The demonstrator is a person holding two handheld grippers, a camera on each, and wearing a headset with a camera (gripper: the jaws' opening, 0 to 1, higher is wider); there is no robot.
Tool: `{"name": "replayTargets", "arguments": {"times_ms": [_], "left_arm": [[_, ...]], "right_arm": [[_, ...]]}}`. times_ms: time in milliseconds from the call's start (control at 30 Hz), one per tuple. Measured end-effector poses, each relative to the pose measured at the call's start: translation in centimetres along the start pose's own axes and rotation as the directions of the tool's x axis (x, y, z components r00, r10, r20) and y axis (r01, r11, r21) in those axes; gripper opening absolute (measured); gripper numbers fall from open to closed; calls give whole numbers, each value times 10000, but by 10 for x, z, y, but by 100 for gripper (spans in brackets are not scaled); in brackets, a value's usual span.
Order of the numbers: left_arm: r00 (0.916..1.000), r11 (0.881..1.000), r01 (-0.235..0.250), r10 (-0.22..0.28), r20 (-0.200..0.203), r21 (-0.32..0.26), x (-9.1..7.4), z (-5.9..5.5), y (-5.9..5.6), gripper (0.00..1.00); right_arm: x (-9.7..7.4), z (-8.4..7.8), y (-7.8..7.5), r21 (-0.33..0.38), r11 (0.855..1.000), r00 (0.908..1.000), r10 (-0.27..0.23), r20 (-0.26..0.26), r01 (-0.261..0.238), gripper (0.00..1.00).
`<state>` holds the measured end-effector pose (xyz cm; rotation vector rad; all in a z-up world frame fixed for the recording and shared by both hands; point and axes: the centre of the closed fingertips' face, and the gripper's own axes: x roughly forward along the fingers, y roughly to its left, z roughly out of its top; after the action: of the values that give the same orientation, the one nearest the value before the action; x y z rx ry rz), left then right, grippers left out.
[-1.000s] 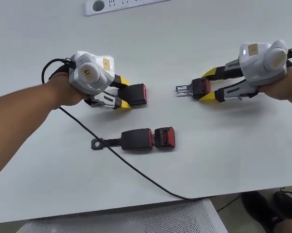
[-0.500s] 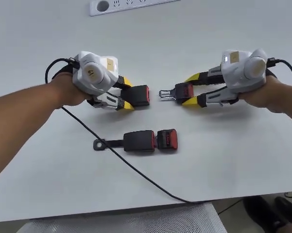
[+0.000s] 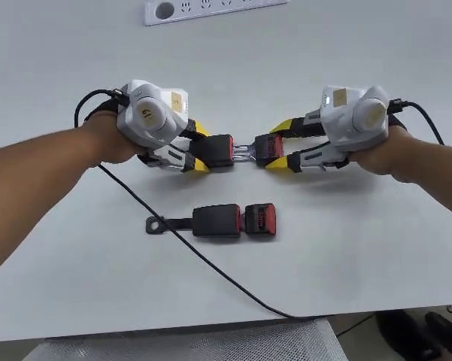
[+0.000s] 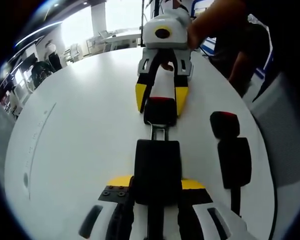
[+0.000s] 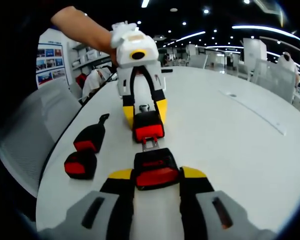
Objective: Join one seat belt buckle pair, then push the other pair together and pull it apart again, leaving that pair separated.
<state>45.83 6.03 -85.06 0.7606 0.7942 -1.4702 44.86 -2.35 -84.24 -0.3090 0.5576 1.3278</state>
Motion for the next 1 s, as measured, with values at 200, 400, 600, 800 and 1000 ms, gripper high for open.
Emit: {"name": "replayTargets", "arguments": {"times_ms": [200,400,600,800,1000], "left_arm": [[9999,9999,30,-29,-115,117,0,1,-1,34],[9998,9998,47,-43,-195,197,0,0,0,34],[9994,9991,58,-44,-358,410,0,1,0,34],[9994,9991,57,-43,-332,412,0,0,1,34],[9993,9992,54,-39,-368,407,0,0,2,34]], "right_arm": [[6,4,3,-246,9997,9996,2,-278,-9,34],[7,5,4,-272,9996,9991,-36,-421,25,34],[10,6,3,-125,9999,9983,-61,-580,54,34],[18,10,5,108,9999,9978,-89,-657,97,34],[23,13,0,132,9998,9968,-149,-788,160,33]]}}
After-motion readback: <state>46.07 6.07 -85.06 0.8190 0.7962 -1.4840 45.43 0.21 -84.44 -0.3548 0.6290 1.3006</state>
